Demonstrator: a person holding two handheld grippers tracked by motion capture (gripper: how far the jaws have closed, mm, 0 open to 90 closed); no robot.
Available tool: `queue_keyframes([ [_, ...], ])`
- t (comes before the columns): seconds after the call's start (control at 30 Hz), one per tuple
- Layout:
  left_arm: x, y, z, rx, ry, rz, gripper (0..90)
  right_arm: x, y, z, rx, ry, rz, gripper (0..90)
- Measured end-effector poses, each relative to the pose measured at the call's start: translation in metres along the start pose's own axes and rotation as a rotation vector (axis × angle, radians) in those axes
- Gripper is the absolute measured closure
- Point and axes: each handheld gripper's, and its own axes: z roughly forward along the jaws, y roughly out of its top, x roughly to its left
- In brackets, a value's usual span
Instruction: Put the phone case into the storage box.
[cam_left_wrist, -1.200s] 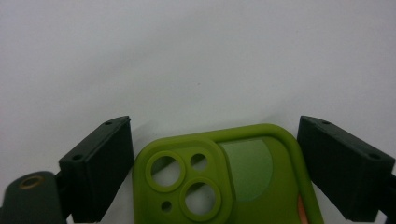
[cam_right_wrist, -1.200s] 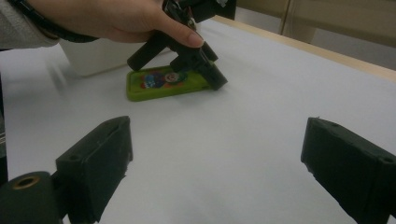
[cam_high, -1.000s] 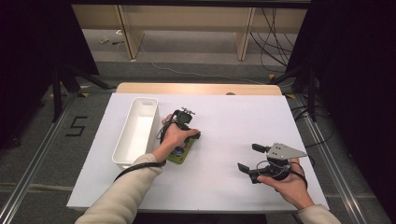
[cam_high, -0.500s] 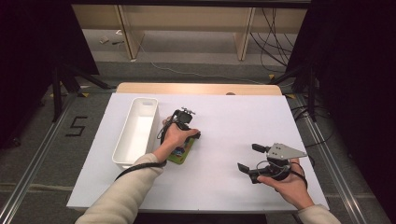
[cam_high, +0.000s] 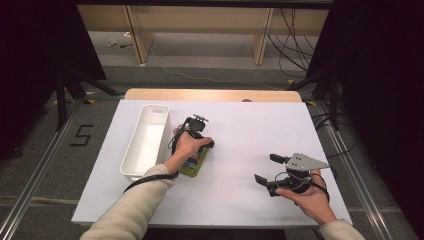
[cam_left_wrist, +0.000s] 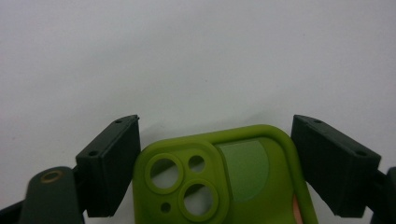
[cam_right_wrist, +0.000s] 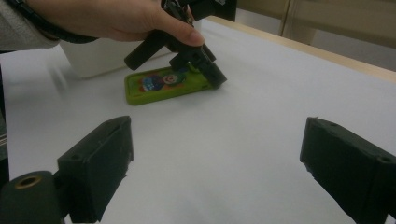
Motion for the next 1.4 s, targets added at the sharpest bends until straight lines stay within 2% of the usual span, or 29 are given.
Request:
queue_keyframes([
  [0.13,-0.001,0.003,-0.006,-0.020,0.004,0.005,17.2,0.000,0.000,0.000,0.000,-0.001,-0.001,10.7],
  [0.2,-0.002,0.004,-0.010,-0.041,0.004,-0.005,17.2,0.000,0.000,0.000,-0.001,0.002,0.000,10.7],
  [0.53,-0.003,0.009,-0.032,-0.130,-0.003,0.006,17.3,0.000,0.000,-0.001,-0.007,-0.001,0.001,10.7],
  [0.73,-0.002,0.007,-0.044,-0.181,-0.028,0.005,17.4,0.000,0.000,-0.001,-0.006,-0.002,0.002,10.7],
  [0.93,-0.001,0.005,-0.055,-0.209,-0.061,0.004,17.4,-0.001,0.000,-0.001,-0.008,-0.004,0.003,10.7],
  [1.23,0.000,0.004,-0.068,-0.244,-0.064,0.015,17.4,-0.001,0.000,-0.001,-0.008,-0.006,0.002,10.7],
  [1.4,-0.002,0.006,-0.074,-0.271,-0.063,-0.001,17.4,-0.001,0.001,-0.002,-0.010,-0.007,0.003,10.7],
])
